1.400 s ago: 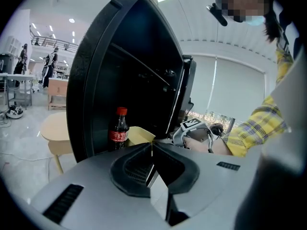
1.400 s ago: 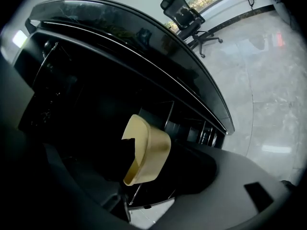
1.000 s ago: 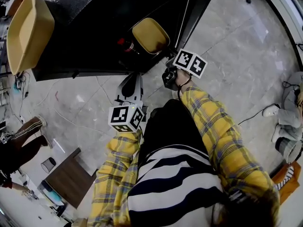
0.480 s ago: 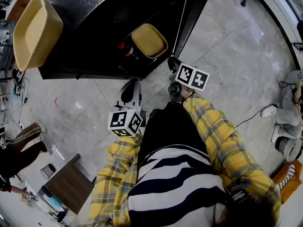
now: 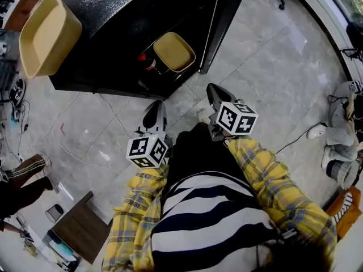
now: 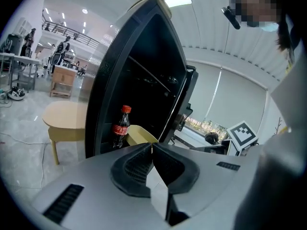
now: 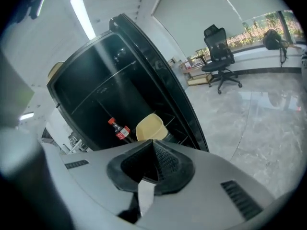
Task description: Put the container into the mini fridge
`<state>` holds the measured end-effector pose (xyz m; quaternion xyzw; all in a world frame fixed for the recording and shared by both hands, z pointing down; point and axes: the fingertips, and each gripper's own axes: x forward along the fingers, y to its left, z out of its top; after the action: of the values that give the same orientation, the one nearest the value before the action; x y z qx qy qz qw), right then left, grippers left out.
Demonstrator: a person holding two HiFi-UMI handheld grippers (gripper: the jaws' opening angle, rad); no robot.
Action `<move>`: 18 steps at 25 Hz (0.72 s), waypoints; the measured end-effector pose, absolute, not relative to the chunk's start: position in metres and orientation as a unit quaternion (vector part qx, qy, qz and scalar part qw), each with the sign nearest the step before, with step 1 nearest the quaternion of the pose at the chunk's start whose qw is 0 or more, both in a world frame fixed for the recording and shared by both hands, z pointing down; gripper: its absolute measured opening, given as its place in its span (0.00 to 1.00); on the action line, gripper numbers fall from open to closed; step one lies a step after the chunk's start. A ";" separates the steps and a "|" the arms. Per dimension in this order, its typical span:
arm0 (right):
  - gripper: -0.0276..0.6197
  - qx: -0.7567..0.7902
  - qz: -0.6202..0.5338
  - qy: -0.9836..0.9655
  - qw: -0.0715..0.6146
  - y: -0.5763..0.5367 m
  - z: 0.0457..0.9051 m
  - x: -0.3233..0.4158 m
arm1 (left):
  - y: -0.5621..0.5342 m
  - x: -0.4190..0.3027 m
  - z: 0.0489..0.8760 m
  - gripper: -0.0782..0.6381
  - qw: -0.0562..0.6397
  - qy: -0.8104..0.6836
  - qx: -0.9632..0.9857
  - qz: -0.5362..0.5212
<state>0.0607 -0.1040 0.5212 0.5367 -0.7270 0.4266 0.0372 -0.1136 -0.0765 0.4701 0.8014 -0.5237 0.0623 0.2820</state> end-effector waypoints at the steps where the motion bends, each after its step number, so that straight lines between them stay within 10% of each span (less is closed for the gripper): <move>1: 0.09 0.537 0.414 -0.733 0.047 -0.101 0.517 0.061 | -0.075 -0.113 0.470 0.13 0.284 -0.522 0.802 0.062; 18: 0.08 0.545 0.278 -0.780 0.130 -0.076 0.485 0.059 | -0.056 -0.104 0.466 0.13 0.307 -0.512 0.798 0.080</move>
<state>0.0587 -0.0764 0.4852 0.5446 -0.7805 0.2779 0.1304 -0.1037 -0.0565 0.4663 0.7982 -0.5122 0.0803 0.3066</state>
